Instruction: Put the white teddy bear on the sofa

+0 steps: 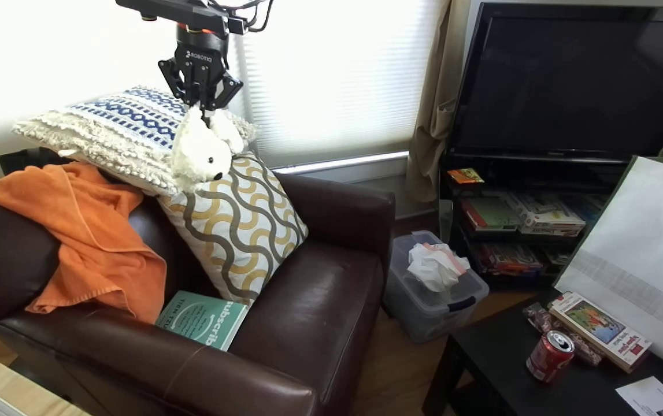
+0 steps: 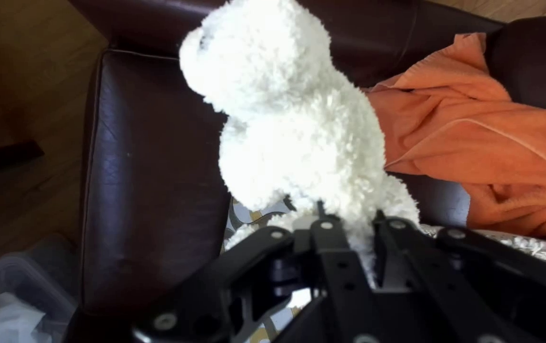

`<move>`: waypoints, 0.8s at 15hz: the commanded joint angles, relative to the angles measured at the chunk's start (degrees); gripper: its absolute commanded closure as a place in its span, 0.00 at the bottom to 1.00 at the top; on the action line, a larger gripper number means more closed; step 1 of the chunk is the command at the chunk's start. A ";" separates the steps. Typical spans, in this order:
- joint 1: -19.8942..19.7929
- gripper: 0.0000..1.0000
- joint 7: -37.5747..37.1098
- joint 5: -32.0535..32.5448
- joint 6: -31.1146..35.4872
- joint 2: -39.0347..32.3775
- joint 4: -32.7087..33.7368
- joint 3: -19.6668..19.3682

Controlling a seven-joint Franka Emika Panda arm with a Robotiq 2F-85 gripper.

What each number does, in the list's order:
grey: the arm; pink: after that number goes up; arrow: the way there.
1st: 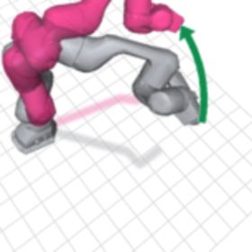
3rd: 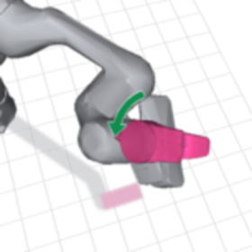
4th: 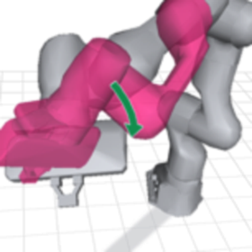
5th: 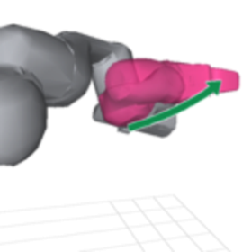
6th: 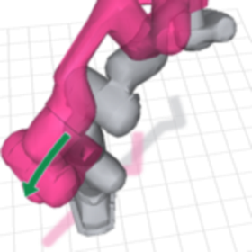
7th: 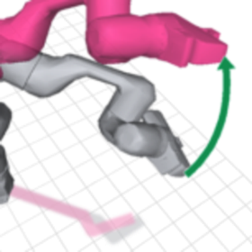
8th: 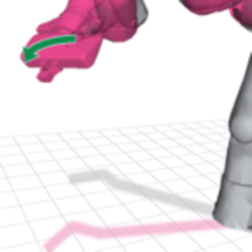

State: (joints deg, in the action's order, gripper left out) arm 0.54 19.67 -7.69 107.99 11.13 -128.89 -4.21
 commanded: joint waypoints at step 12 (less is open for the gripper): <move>-6.93 0.96 5.43 -28.15 2.79 -29.82 21.55 -0.77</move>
State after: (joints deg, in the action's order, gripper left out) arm -3.48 21.90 -28.82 114.42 -8.25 -117.33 -6.79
